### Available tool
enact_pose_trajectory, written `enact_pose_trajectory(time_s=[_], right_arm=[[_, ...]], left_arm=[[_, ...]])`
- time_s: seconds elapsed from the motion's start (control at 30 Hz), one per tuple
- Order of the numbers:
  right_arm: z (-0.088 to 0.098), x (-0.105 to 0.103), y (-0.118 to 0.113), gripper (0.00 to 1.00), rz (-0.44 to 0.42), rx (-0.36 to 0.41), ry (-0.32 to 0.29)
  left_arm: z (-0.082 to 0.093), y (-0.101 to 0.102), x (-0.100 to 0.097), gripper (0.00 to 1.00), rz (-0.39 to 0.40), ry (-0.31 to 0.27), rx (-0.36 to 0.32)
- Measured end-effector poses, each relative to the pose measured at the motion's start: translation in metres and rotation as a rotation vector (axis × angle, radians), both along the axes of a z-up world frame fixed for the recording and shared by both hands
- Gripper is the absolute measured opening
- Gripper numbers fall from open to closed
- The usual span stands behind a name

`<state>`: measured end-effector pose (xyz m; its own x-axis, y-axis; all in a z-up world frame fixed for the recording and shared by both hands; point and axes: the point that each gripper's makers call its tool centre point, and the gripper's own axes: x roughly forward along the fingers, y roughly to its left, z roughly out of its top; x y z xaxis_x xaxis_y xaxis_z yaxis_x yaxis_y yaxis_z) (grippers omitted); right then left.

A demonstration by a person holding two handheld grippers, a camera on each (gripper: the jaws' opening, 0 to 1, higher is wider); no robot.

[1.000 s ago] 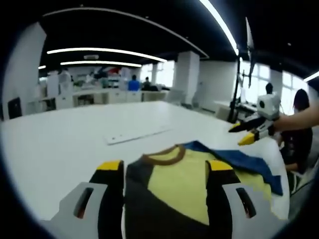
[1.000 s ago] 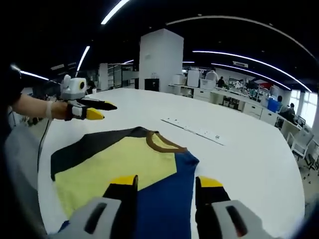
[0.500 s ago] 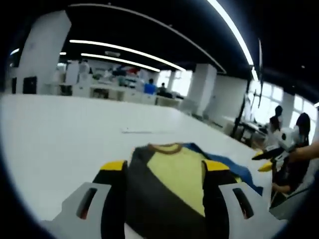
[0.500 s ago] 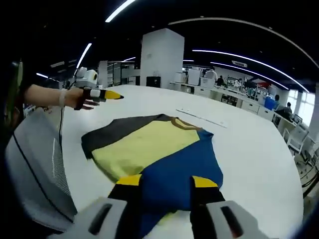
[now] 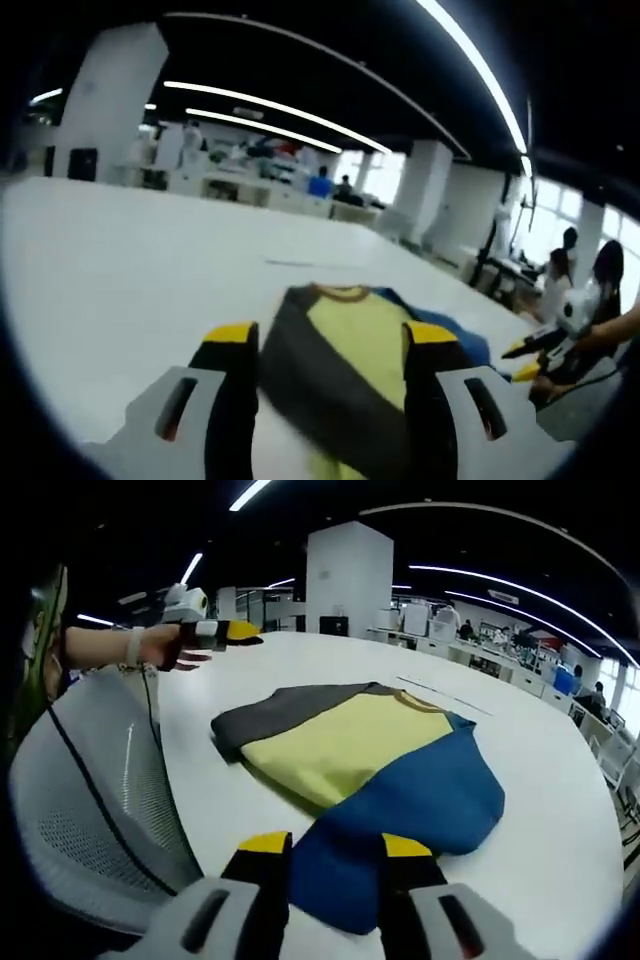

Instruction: Fold the garment on the visible template until the final outline fits inside the template.

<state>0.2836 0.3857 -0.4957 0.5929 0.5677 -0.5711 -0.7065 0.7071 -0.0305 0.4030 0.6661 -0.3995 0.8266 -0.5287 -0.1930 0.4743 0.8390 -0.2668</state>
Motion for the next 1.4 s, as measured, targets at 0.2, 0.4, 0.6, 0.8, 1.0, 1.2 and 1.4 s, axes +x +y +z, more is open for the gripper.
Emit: enact_pose_trajectory(time_s=[0.2, 0.4, 0.6, 0.8, 1.0, 1.2, 1.4], right_arm=[[-0.014, -0.014, 0.002, 0.30, 0.043, -0.038, 0.036], [-0.029, -0.027, 0.014, 0.26, 0.128, -0.102, 0.057], [-0.039, -0.032, 0.017, 0.20, 0.178, -0.167, 0.043], [-0.042, -0.035, 0.015, 0.16, 0.198, -0.200, 0.031], [-0.042, -0.032, 0.014, 0.06, 0.188, -0.202, 0.033], [-0.043, -0.028, 0.009, 0.00, 0.172, -0.221, 0.030], [-0.030, -0.020, 0.006, 0.00, 0.091, -0.123, 0.078]], left_arm=[[-0.008, -0.011, -0.018, 0.55, -0.097, 0.010, 0.125], [-0.018, -0.025, -0.028, 0.56, -0.182, 0.006, 0.244], [-0.017, -0.029, -0.026, 0.55, -0.193, 0.004, 0.240], [-0.023, -0.025, -0.022, 0.57, -0.197, 0.015, 0.253], [-0.038, -0.024, -0.021, 0.71, -0.212, 0.083, 0.225], [-0.048, -0.024, -0.026, 0.78, -0.216, 0.117, 0.236], [-0.053, -0.023, -0.029, 0.76, -0.208, 0.134, 0.225]])
